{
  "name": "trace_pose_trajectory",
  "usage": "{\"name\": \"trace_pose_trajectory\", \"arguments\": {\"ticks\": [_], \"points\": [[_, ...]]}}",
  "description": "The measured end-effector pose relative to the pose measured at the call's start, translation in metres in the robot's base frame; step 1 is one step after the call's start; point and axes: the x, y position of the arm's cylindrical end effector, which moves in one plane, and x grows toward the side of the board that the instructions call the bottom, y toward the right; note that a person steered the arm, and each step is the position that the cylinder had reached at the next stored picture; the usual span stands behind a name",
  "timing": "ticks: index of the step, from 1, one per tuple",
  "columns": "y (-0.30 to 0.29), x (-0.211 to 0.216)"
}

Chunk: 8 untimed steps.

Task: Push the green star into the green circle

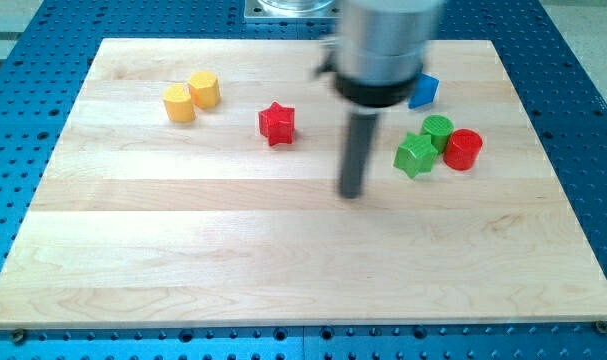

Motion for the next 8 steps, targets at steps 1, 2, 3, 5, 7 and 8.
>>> {"name": "trace_pose_trajectory", "arguments": {"ticks": [1, 2, 3, 5, 7, 8], "points": [[-0.142, -0.025], [-0.140, -0.070], [-0.079, -0.109], [0.015, -0.110], [-0.069, -0.100], [-0.043, -0.092]]}}
